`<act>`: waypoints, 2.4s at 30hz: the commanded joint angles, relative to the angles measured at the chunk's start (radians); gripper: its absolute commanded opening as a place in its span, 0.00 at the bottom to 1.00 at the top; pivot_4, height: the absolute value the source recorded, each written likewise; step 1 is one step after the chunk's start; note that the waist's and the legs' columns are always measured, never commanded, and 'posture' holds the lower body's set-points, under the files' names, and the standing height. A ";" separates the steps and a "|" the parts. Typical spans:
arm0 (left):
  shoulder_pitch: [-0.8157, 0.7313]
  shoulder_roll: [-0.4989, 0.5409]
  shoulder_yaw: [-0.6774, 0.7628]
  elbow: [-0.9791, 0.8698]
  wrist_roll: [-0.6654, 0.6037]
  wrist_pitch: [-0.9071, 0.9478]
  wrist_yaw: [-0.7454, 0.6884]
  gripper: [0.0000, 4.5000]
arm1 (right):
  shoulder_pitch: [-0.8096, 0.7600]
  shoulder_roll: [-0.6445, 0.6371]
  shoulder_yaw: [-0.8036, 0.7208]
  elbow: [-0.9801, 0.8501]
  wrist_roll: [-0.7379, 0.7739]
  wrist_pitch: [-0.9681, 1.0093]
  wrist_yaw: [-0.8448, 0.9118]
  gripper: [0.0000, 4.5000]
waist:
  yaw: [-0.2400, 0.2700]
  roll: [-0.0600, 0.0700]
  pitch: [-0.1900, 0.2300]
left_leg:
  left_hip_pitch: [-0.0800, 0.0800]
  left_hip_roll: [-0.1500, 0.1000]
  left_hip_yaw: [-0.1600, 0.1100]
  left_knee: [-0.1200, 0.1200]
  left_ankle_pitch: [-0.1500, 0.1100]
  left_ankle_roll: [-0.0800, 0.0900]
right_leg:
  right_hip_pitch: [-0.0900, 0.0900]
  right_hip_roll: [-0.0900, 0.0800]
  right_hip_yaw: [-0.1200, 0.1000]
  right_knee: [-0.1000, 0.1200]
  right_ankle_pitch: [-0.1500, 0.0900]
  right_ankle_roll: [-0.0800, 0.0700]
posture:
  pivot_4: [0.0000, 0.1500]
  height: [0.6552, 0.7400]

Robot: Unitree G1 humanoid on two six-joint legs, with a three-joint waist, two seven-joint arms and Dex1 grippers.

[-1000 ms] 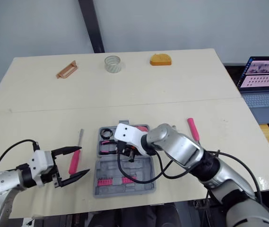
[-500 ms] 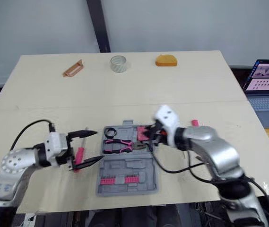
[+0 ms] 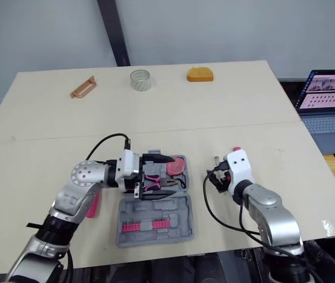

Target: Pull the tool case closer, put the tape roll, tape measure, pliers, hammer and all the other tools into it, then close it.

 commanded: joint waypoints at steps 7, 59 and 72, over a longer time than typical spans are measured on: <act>-0.044 -0.024 0.000 0.031 0.004 -0.038 -0.012 1.00 | 0.025 0.078 0.001 0.061 -0.055 -0.091 -0.100 0.96 | -0.001 0.000 0.000 | 0.000 0.000 0.000 0.000 0.000 0.000 | 0.000 0.000 0.000 0.000 0.000 0.000 | 1.00 1.00; 0.707 0.276 0.454 -0.211 -0.049 -0.177 -0.008 1.00 | -0.682 -0.186 0.791 -0.038 0.066 0.243 0.481 0.01 | -0.005 0.002 0.001 | -0.001 0.000 -0.004 0.001 -0.001 0.001 | -0.002 0.000 -0.001 0.002 0.000 -0.001 | 1.00 1.00; 0.792 0.277 0.485 -0.220 -0.059 -0.193 0.029 1.00 | -0.719 -0.088 0.909 0.088 -0.019 0.179 0.513 0.01 | -0.007 0.001 0.001 | -0.001 0.000 -0.003 0.001 -0.001 0.001 | -0.002 0.000 -0.001 0.002 0.001 -0.001 | 1.00 1.00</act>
